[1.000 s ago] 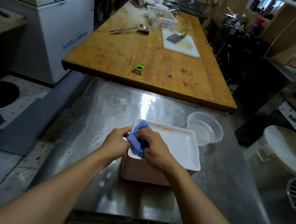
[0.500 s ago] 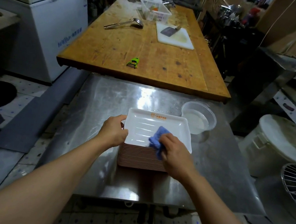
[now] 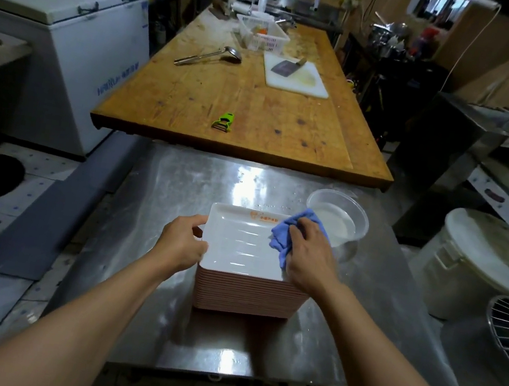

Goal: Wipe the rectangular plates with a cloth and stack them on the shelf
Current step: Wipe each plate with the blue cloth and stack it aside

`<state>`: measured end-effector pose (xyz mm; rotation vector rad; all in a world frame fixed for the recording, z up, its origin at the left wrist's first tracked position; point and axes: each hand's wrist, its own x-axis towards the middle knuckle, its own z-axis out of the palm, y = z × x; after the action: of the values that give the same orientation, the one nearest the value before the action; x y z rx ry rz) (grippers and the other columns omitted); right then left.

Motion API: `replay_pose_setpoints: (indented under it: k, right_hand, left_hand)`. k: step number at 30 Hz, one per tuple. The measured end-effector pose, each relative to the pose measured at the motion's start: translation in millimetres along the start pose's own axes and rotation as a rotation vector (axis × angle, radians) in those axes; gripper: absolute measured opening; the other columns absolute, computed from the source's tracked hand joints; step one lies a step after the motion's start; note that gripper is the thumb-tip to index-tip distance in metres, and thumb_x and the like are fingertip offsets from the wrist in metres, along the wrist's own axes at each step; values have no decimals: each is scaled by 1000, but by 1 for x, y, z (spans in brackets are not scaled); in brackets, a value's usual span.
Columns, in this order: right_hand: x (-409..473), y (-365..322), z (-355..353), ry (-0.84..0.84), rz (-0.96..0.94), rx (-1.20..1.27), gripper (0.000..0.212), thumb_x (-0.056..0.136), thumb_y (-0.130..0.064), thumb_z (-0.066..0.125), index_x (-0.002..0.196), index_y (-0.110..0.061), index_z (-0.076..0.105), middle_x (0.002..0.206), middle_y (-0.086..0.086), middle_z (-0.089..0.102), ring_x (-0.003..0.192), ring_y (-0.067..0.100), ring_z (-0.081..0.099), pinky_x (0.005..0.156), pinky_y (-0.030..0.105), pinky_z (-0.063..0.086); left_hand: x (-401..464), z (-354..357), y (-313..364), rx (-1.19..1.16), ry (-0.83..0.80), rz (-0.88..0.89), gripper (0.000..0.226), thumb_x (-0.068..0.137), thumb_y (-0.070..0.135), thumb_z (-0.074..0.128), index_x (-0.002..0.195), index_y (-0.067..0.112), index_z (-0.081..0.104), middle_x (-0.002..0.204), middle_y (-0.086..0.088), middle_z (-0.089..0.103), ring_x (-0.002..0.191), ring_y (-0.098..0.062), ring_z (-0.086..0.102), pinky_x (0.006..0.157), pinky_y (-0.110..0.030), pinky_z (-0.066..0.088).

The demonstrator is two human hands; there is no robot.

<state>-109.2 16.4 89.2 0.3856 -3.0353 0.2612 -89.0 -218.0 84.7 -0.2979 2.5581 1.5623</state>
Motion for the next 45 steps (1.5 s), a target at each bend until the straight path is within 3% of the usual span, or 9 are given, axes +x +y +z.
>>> replay_pose_setpoints:
  k: [6,11,17,21,24,27,33,42,45]
  right_hand:
    - [15,-56,15,-115,-103,123,58,87,-36,28,141,-16,38,153,4,16,141,20,12,111,32,11]
    - [38,-90,19,-156,-163,371,55,84,-32,27,122,-10,61,148,7,32,138,18,24,112,32,16]
    - [16,-88,12,-279,-164,513,31,93,-2,48,122,-3,60,135,10,51,125,20,45,102,21,30]
    - [-2,-89,15,-250,-232,482,18,86,-6,58,100,-4,68,113,11,62,106,24,54,97,34,41]
    - [-12,-83,20,-176,-280,426,22,83,-11,59,103,-15,68,110,6,62,101,23,53,90,38,44]
    - [-28,-67,14,-114,-277,337,32,82,-7,60,111,-18,63,116,4,58,104,23,49,87,38,42]
    - [-57,-6,-1,-16,-142,219,45,65,11,53,101,-13,65,104,6,61,92,31,54,77,43,44]
    - [-73,15,-15,129,-151,40,31,58,8,49,81,-6,64,82,11,63,72,32,55,48,41,48]
    - [-71,20,-22,144,-78,70,34,63,16,49,86,-1,66,88,14,63,85,33,54,61,46,48]
  left_hand:
    - [1,0,-2,-101,-29,-27,52,81,-6,54,124,24,61,99,-8,62,75,-23,61,53,-25,50]
    - [0,-2,-4,-163,-59,-39,50,86,-4,51,128,23,57,101,-7,56,66,-17,51,44,-21,44]
    - [-5,-7,-7,-220,-152,-99,50,93,0,47,136,25,47,94,-4,57,58,-9,53,43,-16,45]
    - [-8,-6,-8,-193,-123,-88,57,89,-4,43,136,28,47,89,-9,57,65,-15,54,47,-23,50]
    - [-4,-3,-7,-105,-57,-63,56,89,-3,42,135,28,48,86,-14,59,71,-22,55,59,-38,55]
    - [-3,0,-4,9,-28,-40,53,90,0,41,134,28,47,92,-15,61,73,-26,57,55,-34,53]
    - [-2,4,-4,268,32,-4,47,86,12,41,129,29,49,115,-6,56,93,-24,58,84,-42,53]
    - [-19,16,15,620,200,30,46,88,8,48,133,21,42,125,-9,43,108,-27,49,77,-33,40]
    - [-33,29,23,684,282,253,41,92,18,52,133,20,46,126,-3,44,117,-22,39,82,-34,42]
